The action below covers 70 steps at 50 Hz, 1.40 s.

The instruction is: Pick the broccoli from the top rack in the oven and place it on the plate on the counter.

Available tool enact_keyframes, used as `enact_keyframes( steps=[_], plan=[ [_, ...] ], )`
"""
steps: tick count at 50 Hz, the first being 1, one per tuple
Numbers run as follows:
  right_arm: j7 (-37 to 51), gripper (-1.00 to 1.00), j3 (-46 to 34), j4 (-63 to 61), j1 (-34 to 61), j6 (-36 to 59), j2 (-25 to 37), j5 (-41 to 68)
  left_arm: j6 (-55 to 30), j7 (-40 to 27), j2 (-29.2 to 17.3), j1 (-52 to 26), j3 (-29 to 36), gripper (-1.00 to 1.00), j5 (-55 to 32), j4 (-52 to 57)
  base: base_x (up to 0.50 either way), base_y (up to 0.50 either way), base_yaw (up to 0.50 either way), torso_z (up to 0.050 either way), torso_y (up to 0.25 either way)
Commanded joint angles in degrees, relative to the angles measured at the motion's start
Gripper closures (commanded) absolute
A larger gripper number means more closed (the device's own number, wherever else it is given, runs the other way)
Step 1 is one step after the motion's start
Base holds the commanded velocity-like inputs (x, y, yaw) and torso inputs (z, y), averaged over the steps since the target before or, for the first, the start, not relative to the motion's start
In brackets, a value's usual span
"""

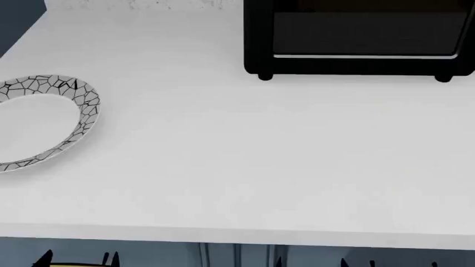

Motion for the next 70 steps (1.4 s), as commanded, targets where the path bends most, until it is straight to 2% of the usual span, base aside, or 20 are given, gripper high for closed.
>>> enact_keyframes(
  steps=[1, 15, 24, 30, 35, 39, 40, 42, 45, 70],
  plan=[
    [1.43, -1.00, -1.43, 0.24, 0.05, -0.23, 1.17, 1.17, 0.18, -0.71, -0.65, -0.17, 0.72, -1.00, -0.65, -0.34, 0.00, 0.00, 0.00, 0.000, 0.000],
    [3.64, -1.00, -4.37, -7.05, -0.35, 5.02, 3.46, 2.47, -1.50, -3.51, -3.22, 1.53, 2.68, -1.00, -3.56, 3.91, 0.00, 0.00, 0.00, 0.000, 0.000],
    [6.62, -1.00, -5.17, -19.29, -5.74, 7.96, 4.88, 0.44, -4.60, -5.06, -5.44, 8.93, 1.51, -1.00, -5.30, 21.24, 0.00, 0.00, 0.00, 0.000, 0.000],
    [8.04, -1.00, -5.48, -33.10, -8.77, 14.86, 5.92, -1.21, -8.17, -5.88, -7.25, 12.23, -0.37, -1.00, -7.88, 33.12, 0.00, 0.00, 0.00, 0.000, 0.000],
    [7.87, -1.00, -4.06, -42.33, -4.19, 26.43, 6.90, -0.97, -20.83, -7.79, -8.95, 4.81, -3.14, -1.00, -12.33, 40.11, 0.00, 0.00, 0.00, 0.000, 0.000],
    [6.35, -1.00, -0.64, -50.80, 5.02, 41.76, 7.35, 2.58, -37.95, -10.61, -11.37, -5.82, -6.43, -1.00, -19.27, 47.83, 0.00, 0.00, 0.00, 0.000, 0.000],
    [6.31, -1.00, -0.34, -51.62, 6.08, 43.74, 7.38, 2.97, -39.52, -10.80, -11.57, -7.03, -6.64, -1.00, -20.05, 48.20, 0.00, 0.00, 0.00, 0.000, 0.000],
    [5.72, -1.00, 1.32, -55.31, 12.53, 52.79, 7.22, 5.23, -48.11, -13.31, -12.56, -14.74, -6.42, -1.00, -21.53, 49.79, 0.00, 0.00, 0.00, 0.000, 0.000],
    [4.99, -1.00, 2.20, -56.79, 15.96, 56.61, 6.89, 7.19, -53.75, -14.29, -12.45, -18.98, -7.59, -1.00, -24.56, 51.98, 0.00, 0.00, 0.00, 0.000, 0.000],
    [7.86, -1.00, -1.02, -57.24, 16.17, 57.47, 8.62, 6.65, -54.81, -15.90, -13.37, -17.81, -7.51, -1.00, -26.93, 56.59, -0.36, 0.31, 0.00, 0.000, 0.000]
  ],
)
